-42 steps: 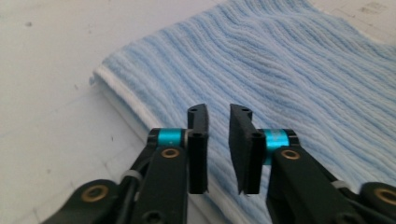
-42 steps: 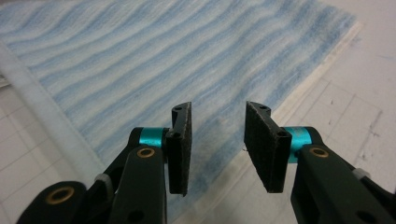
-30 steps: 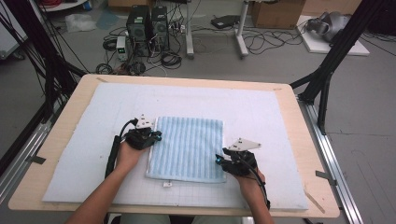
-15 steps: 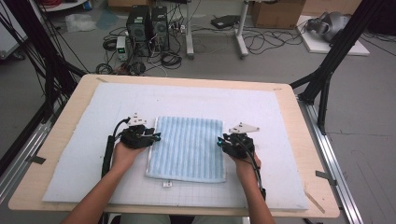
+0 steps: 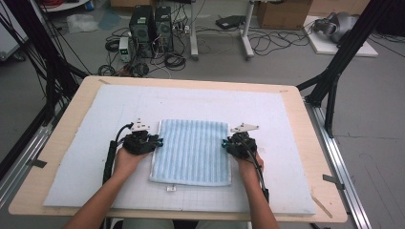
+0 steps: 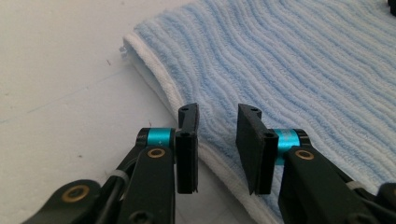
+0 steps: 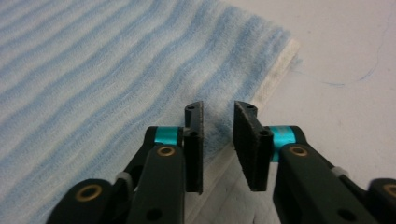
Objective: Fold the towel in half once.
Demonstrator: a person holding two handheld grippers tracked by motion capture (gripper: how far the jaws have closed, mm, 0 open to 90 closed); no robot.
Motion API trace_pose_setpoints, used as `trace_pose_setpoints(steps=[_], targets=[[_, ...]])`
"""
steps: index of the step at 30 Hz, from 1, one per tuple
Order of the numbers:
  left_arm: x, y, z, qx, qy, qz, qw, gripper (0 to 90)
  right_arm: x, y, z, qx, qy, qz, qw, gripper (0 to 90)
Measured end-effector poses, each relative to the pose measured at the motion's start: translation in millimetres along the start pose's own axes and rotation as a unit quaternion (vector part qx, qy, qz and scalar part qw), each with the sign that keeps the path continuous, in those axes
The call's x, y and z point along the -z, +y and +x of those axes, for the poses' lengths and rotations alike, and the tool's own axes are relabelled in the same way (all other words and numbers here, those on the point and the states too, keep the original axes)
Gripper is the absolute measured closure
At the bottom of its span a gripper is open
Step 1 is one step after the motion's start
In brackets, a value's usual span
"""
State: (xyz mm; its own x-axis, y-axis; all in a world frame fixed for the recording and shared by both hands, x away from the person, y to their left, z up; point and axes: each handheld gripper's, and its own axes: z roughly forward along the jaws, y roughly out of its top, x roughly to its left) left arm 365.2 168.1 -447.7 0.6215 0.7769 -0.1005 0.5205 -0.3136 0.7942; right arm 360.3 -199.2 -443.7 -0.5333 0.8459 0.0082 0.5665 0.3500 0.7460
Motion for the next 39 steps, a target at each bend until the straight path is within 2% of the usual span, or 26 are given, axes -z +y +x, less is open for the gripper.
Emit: trace_pose_setpoints(steps=[3, 5, 8, 11, 13, 15, 17, 20, 24, 27, 29, 31, 33, 34, 36, 39], targets=[[0.3, 2.3, 3.9, 0.017, -0.007, -0.028, 0.9994, 65.2, -0.4, 5.1, -7.5, -0.014, 0.015, -0.031, 0.9993, 68.7], [-1.4, 5.3, 5.6, 0.017, -0.006, -0.027, 0.9995, 69.6, -5.7, 11.8, -12.1, -0.019, 0.014, -0.037, 0.9991, 66.2], [-4.5, 5.1, 5.6, 0.017, -0.01, -0.026, 0.9995, 70.8, -20.0, 21.5, -16.0, -0.026, 0.025, -0.035, 0.9988, 64.4], [-5.1, 3.9, 7.1, 0.021, -0.011, -0.02, 0.9995, 70.8, -35.1, 25.5, -18.6, -0.025, 0.008, -0.008, 0.9996, 64.5], [-3.2, 4.0, 8.5, 0.023, -0.012, -0.023, 0.9994, 70.7, -35.5, 27.0, -21.6, -0.036, -0.004, -0.007, 0.9993, 64.9], [-1.4, 4.1, 9.9, 0.029, -0.015, -0.028, 0.9991, 70.5, -33.2, 28.4, -21.9, -0.03, -0.022, 0.001, 0.9993, 58.5], [1.4, 3.6, 12.5, 0.032, -0.018, -0.032, 0.9988, 69.8, -27.5, 28.1, -22.5, -0.037, -0.019, 0.002, 0.9991, 54.1], [7.3, 2.4, 16.6, 0.036, -0.023, -0.042, 0.9982, 66.2, -10.5, 25.3, -21.8, -0.036, -0.01, -0.026, 0.999, 50.1], [18.9, -0.8, 24.5, 0.033, -0.042, -0.071, 0.9961, 61.8, 14.0, 15.0, -19.0, -0.015, -0.012, -0.047, 0.9987, 39.7], [28.1, -4.5, 30.0, 0.012, -0.068, -0.117, 0.9906, 62.3, 30.1, 4.7, -16.3, -0.002, -0.008, -0.052, 0.9986, 36.3], [33.0, -5.5, 31.1, -0.009, -0.078, -0.134, 0.988, 60.5, 38.9, -1.3, -14.0, 0.005, -0.01, -0.057, 0.9983, 31.2], [36.9, -6.2, 30.8, -0.004, -0.079, -0.139, 0.9872, 55.2, 46.0, -7.1, -12.1, 0.009, -0.006, -0.066, 0.9978, 28.4], [39.8, -7.6, 30.7, 0.017, -0.082, -0.136, 0.9871, 46.0, 50.8, -12.4, -9.7, 0.01, -0.007, -0.073, 0.9973, 22.7], [41.5, -8.5, 30.9, 0.021, -0.081, -0.133, 0.9877, 41.3, 52.5, -15.2, -8.6, 0.011, -0.008, -0.075, 0.9971, 20.5], [45.4, -10.4, 30.0, 0.027, -0.073, -0.139, 0.9873, 32.5, 54.1, -20.8, -7.3, 0.021, -0.016, -0.079, 0.9965, 18.1], [50.9, -10.4, 29.9, 0.034, -0.068, -0.153, 0.9853, 21.6, 54.2, -24.5, -7.0, 0.027, -0.025, -0.072, 0.9967, 13.0]])
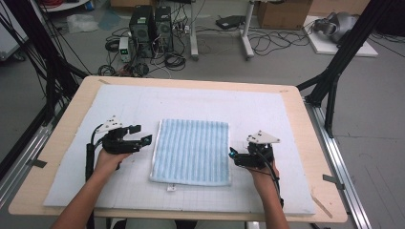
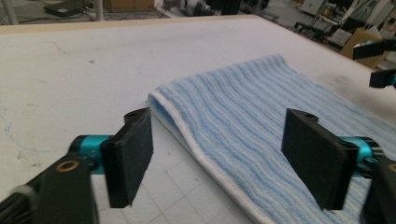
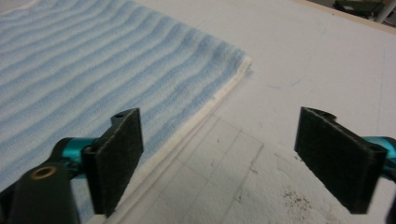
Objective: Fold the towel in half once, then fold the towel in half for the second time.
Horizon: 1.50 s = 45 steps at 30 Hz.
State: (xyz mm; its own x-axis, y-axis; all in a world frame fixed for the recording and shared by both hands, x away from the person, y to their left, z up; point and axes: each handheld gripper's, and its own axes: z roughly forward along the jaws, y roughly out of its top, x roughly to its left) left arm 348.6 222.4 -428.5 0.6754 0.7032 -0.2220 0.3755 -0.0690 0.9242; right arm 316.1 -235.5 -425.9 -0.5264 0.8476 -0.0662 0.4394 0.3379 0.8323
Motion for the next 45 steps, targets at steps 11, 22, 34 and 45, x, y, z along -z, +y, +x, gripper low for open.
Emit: trace_pose_setpoints(steps=[11, 22, 34, 45], targets=[[1.0, 1.0, -2.7, -0.013, -0.007, -0.005, 0.9999, 19.7, 6.9, 0.8, -8.8, -0.005, 0.0, -0.024, 0.9997, 12.3], [1.6, 2.3, -1.5, -0.009, -0.002, -0.008, 0.9999, 20.8, 11.8, -1.1, -11.8, -0.008, -0.003, -0.029, 0.9995, 12.1], [0.9, 2.1, 2.3, 0.001, 0.005, -0.005, 1.0, 20.8, 12.6, -2.7, -12.3, -0.007, -0.004, -0.029, 0.9995, 12.1], [-11.8, 15.8, 8.1, 0.022, 0.028, 0.014, 0.9993, 22.6, 15.3, -4.3, -12.6, -0.014, -0.002, -0.029, 0.9995, 12.1]])
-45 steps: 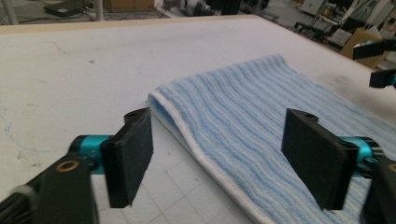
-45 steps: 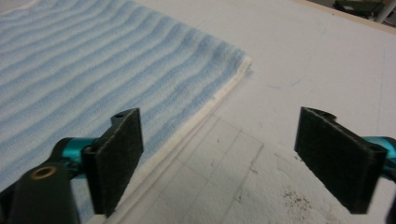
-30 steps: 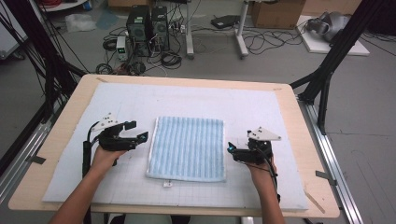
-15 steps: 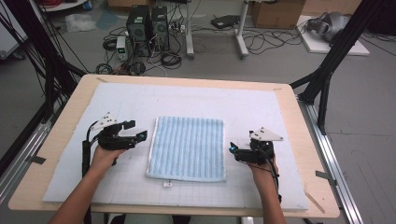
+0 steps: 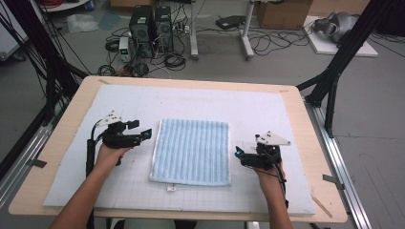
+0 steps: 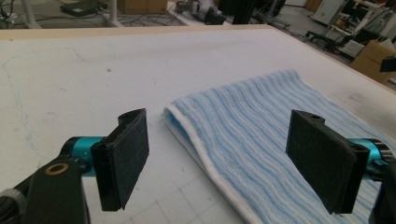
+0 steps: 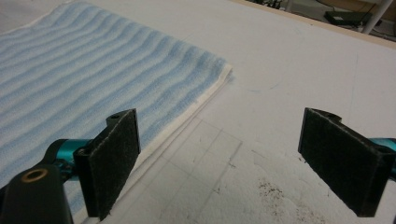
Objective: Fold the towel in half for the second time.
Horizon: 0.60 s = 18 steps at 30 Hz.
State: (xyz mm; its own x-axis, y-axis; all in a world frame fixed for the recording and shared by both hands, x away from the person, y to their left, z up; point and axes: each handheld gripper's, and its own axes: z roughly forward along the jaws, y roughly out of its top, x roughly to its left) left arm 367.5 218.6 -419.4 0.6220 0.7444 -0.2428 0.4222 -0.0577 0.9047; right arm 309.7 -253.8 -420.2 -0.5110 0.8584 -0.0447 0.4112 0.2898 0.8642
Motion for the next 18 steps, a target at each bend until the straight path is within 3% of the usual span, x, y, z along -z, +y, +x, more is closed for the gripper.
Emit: trace_pose_setpoints(steps=[1, 3, 7, 9, 12, 18], targets=[[-3.5, 3.7, 1.1, 0.012, 0.01, 0.013, 0.9998, 24.6, -0.4, 0.0, 0.2, 0.0, 0.001, 0.0, 1.0, 12.1], [-11.0, 9.5, 3.3, 0.023, 0.011, 0.014, 0.9996, 25.7, -0.9, 0.2, 0.9, 0.002, 0.002, 0.002, 1.0, 12.1], [-28.8, 20.3, 5.9, 0.001, 0.014, 0.027, 0.9995, 26.4, -1.7, 0.6, 4.0, 0.007, 0.007, 0.006, 0.9999, 12.1], [-37.1, 23.6, 5.9, -0.025, 0.008, 0.024, 0.9994, 31.0, -2.1, 0.4, 4.2, 0.009, 0.009, 0.007, 0.9999, 12.1], [-50.2, 27.6, 6.1, -0.031, 0.003, 0.037, 0.9988, 32.0, -1.9, 0.1, 4.3, 0.007, 0.01, 0.007, 0.9999, 12.1], [-71.4, 28.3, 12.6, -0.039, 0.036, 0.073, 0.9959, 32.3, -3.1, -0.4, 4.3, 0.01, 0.012, 0.01, 0.9998, 12.1]])
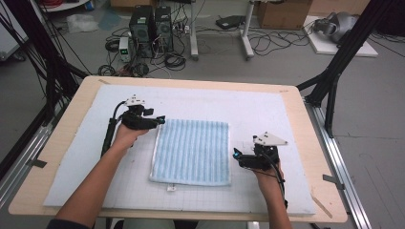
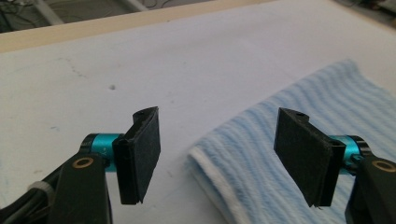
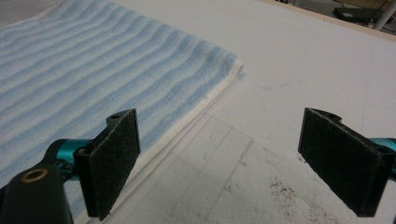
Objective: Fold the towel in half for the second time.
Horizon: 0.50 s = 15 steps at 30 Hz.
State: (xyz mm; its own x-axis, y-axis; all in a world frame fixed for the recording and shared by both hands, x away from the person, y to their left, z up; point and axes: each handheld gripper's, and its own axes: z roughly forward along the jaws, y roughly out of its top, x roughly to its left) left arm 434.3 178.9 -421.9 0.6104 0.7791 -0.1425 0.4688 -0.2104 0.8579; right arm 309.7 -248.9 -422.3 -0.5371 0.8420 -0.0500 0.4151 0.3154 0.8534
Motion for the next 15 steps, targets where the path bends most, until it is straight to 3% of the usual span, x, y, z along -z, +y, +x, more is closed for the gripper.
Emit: trace_pose_setpoints(steps=[5, 9, 14, 15], targets=[[-15.6, -4.5, 4.4, -0.005, 0.008, 0.031, 0.9995, 38.9, -1.6, -0.3, 1.3, -0.002, 0.003, 0.004, 1.0, 12.2], [-24.9, -6.6, 4.7, -0.02, 0.009, 0.059, 0.998, 45.4, -2.6, -0.4, 1.8, 0.0, 0.003, 0.005, 1.0, 12.1], [-32.5, -12.4, 2.0, -0.044, 0.011, 0.081, 0.9957, 51.4, -2.7, -0.5, 1.9, -0.002, 0.003, 0.005, 1.0, 12.2], [-32.6, -12.2, 1.9, -0.041, 0.012, 0.079, 0.9959, 51.6, -2.8, -0.5, 1.9, -0.001, 0.002, 0.005, 1.0, 12.1]])
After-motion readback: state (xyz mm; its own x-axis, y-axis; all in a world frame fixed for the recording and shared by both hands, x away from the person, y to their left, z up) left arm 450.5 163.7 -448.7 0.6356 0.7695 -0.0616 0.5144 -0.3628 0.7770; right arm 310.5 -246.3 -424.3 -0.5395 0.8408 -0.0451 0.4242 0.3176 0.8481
